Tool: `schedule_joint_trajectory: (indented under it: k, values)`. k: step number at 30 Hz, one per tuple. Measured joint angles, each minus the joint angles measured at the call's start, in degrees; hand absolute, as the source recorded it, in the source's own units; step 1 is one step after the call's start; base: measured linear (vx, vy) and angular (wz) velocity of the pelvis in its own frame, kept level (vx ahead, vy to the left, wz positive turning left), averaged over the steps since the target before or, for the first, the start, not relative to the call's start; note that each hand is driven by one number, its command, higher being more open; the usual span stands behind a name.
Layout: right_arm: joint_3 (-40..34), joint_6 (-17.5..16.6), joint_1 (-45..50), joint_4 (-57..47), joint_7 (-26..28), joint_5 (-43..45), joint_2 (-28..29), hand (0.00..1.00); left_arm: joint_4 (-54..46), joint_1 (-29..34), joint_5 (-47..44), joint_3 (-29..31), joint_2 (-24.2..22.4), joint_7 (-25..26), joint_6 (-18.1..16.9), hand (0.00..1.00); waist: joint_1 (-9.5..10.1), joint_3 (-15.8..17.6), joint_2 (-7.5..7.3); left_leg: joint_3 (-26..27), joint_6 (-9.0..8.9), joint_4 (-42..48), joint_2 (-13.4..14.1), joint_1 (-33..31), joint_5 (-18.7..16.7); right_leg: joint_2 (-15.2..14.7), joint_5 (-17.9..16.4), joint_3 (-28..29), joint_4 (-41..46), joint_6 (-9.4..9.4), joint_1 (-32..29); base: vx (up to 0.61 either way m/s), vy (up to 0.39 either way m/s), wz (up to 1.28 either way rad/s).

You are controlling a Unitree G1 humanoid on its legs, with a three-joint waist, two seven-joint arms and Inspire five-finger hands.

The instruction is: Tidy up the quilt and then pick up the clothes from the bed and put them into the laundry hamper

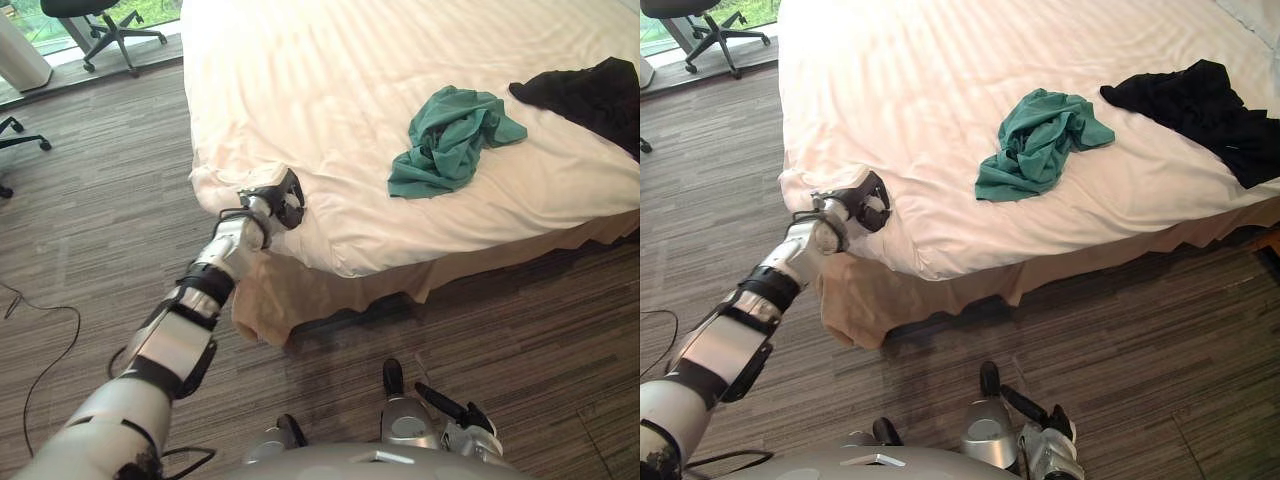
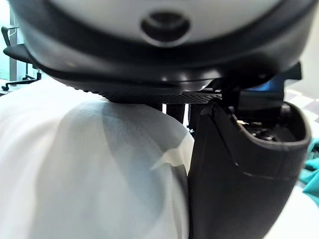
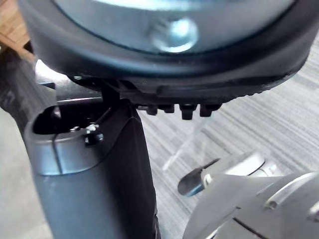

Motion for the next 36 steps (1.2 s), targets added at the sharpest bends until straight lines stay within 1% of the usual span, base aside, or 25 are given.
schedule_joint_trajectory:
  k: [1, 3, 4, 5, 6, 7, 8, 9, 11, 12, 14, 15, 16, 17, 19, 21, 22, 23, 24, 27, 28, 30, 33, 34, 36]
  values:
    - [0.1, 0.02, 0.23, 0.02, 0.08, -0.08, -0.08, 1.0, -2.14, 1.1, -0.63, 0.0, 1.32, -0.02, -0.18, 0.0, 0.04, -0.01, 0.02, -0.18, 0.0, 0.03, 0.01, 0.0, 0.0, 0.0, 0.01, -0.16, 0.0, -0.01, 0.13, -0.02, -0.015, 0.13]
    - [0.71, 0.02, 1.55, 0.03, 0.53, -2.0, -0.03, 1.0, -11.12, 6.23, -3.3, 0.01, 7.26, -0.11, -1.31, 0.0, 0.6, -0.64, 0.15, -0.85, 0.01, 0.08, -0.01, 0.05, 0.0, 0.0, 0.08, -0.64, -0.48, -0.12, 0.76, -0.01, -0.014, 0.11]
    - [0.76, 0.03, 1.83, 0.04, 0.63, -2.05, -0.07, 1.0, -13.5, 7.93, -4.04, 0.06, 8.98, -0.12, -1.64, 0.0, 0.86, -1.11, 0.15, -1.04, 0.01, 0.08, -0.05, 0.05, -0.01, 0.0, 0.15, -0.67, -0.75, -0.19, 0.9, 0.0, -0.015, 0.05]
    - [1.17, 0.03, 2.49, 0.05, 0.77, -2.12, -0.36, 1.0, -17.88, 11.34, -4.71, 0.97, 11.54, -0.22, -2.48, 0.0, 1.55, -1.78, 0.25, -1.73, 0.0, 0.08, -0.08, 0.23, -0.04, 0.01, 0.26, -0.8, -1.05, -0.3, 1.33, 0.01, -0.012, 0.11]
    - [1.91, 0.03, 2.94, 0.2, 0.85, -2.16, -0.81, 1.0, -21.28, 15.04, -5.93, 3.19, 12.98, -0.25, -3.49, 0.0, 1.82, -2.2, 0.32, -2.43, 0.06, 0.08, -0.08, 0.58, -0.14, -0.05, 0.25, -1.47, -1.08, -0.3, 2.1, 0.01, -0.007, 0.16]
    - [2.33, 0.03, 3.03, 0.42, 0.87, -2.17, -1.06, 1.0, -22.75, 17.2, -6.84, 4.76, 13.37, -0.26, -4.01, 0.0, 1.98, -2.28, 0.32, -2.75, 0.09, 0.08, -0.08, 0.93, -0.17, -0.08, 0.25, -1.88, -1.09, -0.3, 2.66, 0.0, 0.005, 0.23]
    - [2.88, 0.06, 3.28, 0.53, 0.99, -2.7, -1.34, 1.0, -25.24, 21.07, -7.7, 7.82, 13.43, -0.25, -4.66, 1.0, 2.61, -2.62, 0.33, -3.2, 0.19, 0.15, -0.07, 1.37, -0.42, -0.1, 0.24, -2.14, -1.1, -0.32, 3.4, -0.02, 0.012, 0.13]
    - [2.98, 0.1, 3.25, 0.55, 1.01, -3.81, -1.37, 1.0, -26.37, 23.13, -8.72, 9.49, 13.44, -0.24, -4.97, 1.0, 3.12, -2.63, 0.29, -3.27, 0.24, 0.16, -0.08, 1.72, -0.51, -0.12, 0.24, -2.18, -1.1, -0.32, 3.78, -0.04, 0.019, 0.08]
    - [4.14, 0.11, 3.3, 0.53, 1.81, -6.21, -1.7, 1.0, -30.22, 32.07, -12.68, 15.6, 13.42, -0.22, -5.67, 1.0, 4.48, -3.53, -0.2, -3.49, 0.37, 0.27, -0.32, 2.0, -0.71, -0.35, 0.2, -2.32, -1.15, -0.38, 4.13, -0.07, 0.012, 0.02]
    - [4.6, 0.2, 3.3, 0.57, 1.95, -6.63, -1.86, 1.0, -30.63, 33.98, -13.72, 16.56, 13.4, -0.22, -5.75, 1.0, 4.8, -3.77, -0.36, -3.58, 0.4, 0.28, -0.39, 2.0, -0.73, -0.41, 0.17, -2.38, -1.16, -0.42, 4.15, -0.07, -0.001, 0.03]
    - [5.35, 0.51, 3.14, 0.56, 2.02, -6.73, -2.04, 1.0, -31.13, 40.19, -14.85, 19.51, 12.85, -0.16, -6.22, 1.0, 6.0, -4.45, -0.94, -3.96, 0.42, 0.32, -0.58, 1.97, -0.72, -0.56, -0.02, -2.57, -1.17, -0.68, 4.21, -0.07, -0.014, 0.03]
    - [5.81, 0.6, 3.13, 0.56, 2.04, -6.73, -2.06, 1.0, -31.14, 42.91, -15.95, 20.56, 12.29, -0.17, -6.22, 1.0, 6.17, -4.75, -1.09, -4.25, 0.47, 0.32, -0.61, 1.95, -0.69, -0.6, -0.13, -2.69, -1.17, -0.82, 4.31, -0.08, -0.022, 0.09]
    - [6.41, 0.7, 3.08, 0.53, 2.12, -6.73, -2.1, 1.0, -31.14, 46.58, -16.77, 22.37, 11.03, -0.19, -6.26, 1.0, 6.29, -5.09, -1.31, -4.68, 0.52, 0.31, -0.63, 1.94, -0.64, -0.64, -0.32, -3.04, -1.18, -1.06, 4.55, -0.06, -0.022, 0.13]
    - [6.78, 0.77, 3.08, 0.52, 2.23, -6.72, -2.11, 1.0, -31.02, 49.83, -18.38, 24.63, 8.67, -0.19, -6.28, 1.0, 6.39, -5.39, -1.5, -4.97, 0.54, 0.27, -0.65, 1.93, -0.59, -0.68, -0.49, -3.35, -1.18, -1.25, 4.7, -0.05, -0.019, 0.13]
    - [7.18, 0.83, 3.09, 0.52, 2.42, -6.7, -2.12, 1.0, -30.69, 52.81, -21.33, 27.1, 5.52, -0.25, -6.3, 1.0, 6.95, -5.76, -1.75, -5.11, 0.56, 0.17, -0.66, 1.92, -0.51, -0.66, -0.53, -3.43, -1.18, -1.26, 4.71, -0.02, -0.006, 0.03]
    - [7.28, 0.84, 3.21, 0.52, 3.22, -6.68, -2.13, 1.0, -29.05, 55.92, -27.06, 30.08, 0.59, -0.62, -6.39, 1.0, 7.86, -6.13, -2.1, -5.33, 0.6, 0.12, -0.63, 1.95, -0.44, -0.59, -0.58, -3.52, -1.18, -1.21, 4.84, -0.01, -0.005, 0.02]
    - [7.29, 0.84, 3.24, 0.52, 3.34, -6.68, -2.13, 1.0, -27.84, 56.54, -28.18, 31.0, -0.64, -0.66, -6.38, 1.0, 7.89, -6.26, -2.1, -5.42, 0.61, 0.09, -0.63, 1.97, -0.42, -0.59, -0.59, -3.59, -1.18, -1.2, 4.91, -0.01, -0.009, 0.08]
    - [7.29, 0.84, 3.29, 0.52, 3.67, -6.67, -2.18, 1.0, -23.2, 57.42, -30.02, 33.26, -3.15, -0.72, -6.17, 1.0, 7.86, -6.61, -2.03, -5.64, 0.61, 0.07, -0.63, 2.11, -0.42, -0.59, -0.6, -3.77, -1.17, -1.15, 5.19, -0.01, -0.003, 0.07]
    - [7.31, 0.85, 3.42, 0.51, 3.89, -6.61, -2.2, 1.0, -21.04, 57.66, -30.0, 34.16, -4.07, -0.73, -5.82, 1.0, 7.87, -6.96, -2.03, -5.71, 0.61, 0.03, -0.63, 2.09, -0.42, -0.59, -0.58, -3.88, -1.17, -1.09, 5.21, 0.0, -0.003, 0.08]
    - [7.57, 0.83, 5.17, -0.6, 4.49, -6.52, -2.01, 1.0, -13.3, 59.57, -29.09, 39.24, -8.95, -0.59, -3.4, 1.0, 7.96, -7.51, -2.34, -5.83, 0.6, -0.37, -0.57, 3.22, -0.42, -0.58, -0.82, -4.33, -1.17, -0.78, 6.43, 0.0, 0.001, 0.05]
    - [7.56, 0.77, 5.58, -0.88, 4.44, -6.5, -1.83, 1.0, -11.11, 60.0, -28.68, 40.67, -10.57, -0.1, -2.83, 1.0, 8.37, -7.7, -2.53, -5.84, 0.58, -0.66, -0.57, 3.79, -0.42, -0.6, -0.97, -4.52, -1.17, -0.67, 6.94, -0.01, 0.007, 0.04]
    - [7.35, 0.77, 6.73, -1.29, 4.21, -6.41, -1.19, 1.0, -6.02, 60.23, -26.56, 45.78, -15.49, 2.95, -1.37, 1.0, 9.16, -8.55, -3.24, -5.86, 0.55, -0.84, -0.57, 4.1, -0.42, -0.69, -1.16, -4.93, -1.18, -0.49, 7.4, -0.01, 0.008, 0.05]
    - [7.13, 0.68, 7.64, -2.47, 3.89, -5.58, -0.47, 1.0, -0.89, 60.19, -26.57, 50.32, -19.45, 7.11, -0.58, 1.0, 9.08, -9.19, -3.66, -5.75, 0.54, -0.9, -0.57, 4.13, -0.43, -0.76, -1.21, -5.0, -1.18, -0.42, 7.43, 0.0, 0.0, 0.0]
    - [5.61, 0.67, 7.74, -2.69, 3.13, -3.91, 0.15, 1.0, 2.22, 59.97, -26.61, 52.51, -21.47, 9.24, 0.29, 1.0, 9.08, -9.91, -3.64, -5.44, 0.49, -1.12, -0.56, 4.17, -0.47, -0.79, -1.27, -5.02, -1.18, -0.35, 7.44, 0.0, 0.0, 0.0]
    - [2.48, 0.65, 7.75, -2.69, 1.88, -2.11, 1.04, 1.0, 5.46, 59.4, -26.67, 54.63, -23.18, 10.89, 0.37, 1.0, 9.1, -10.16, -3.68, -5.09, 0.44, -1.5, -0.57, 4.67, -0.49, -0.81, -1.32, -4.97, -1.19, -0.29, 7.69, 0.0, 0.004, -0.03]
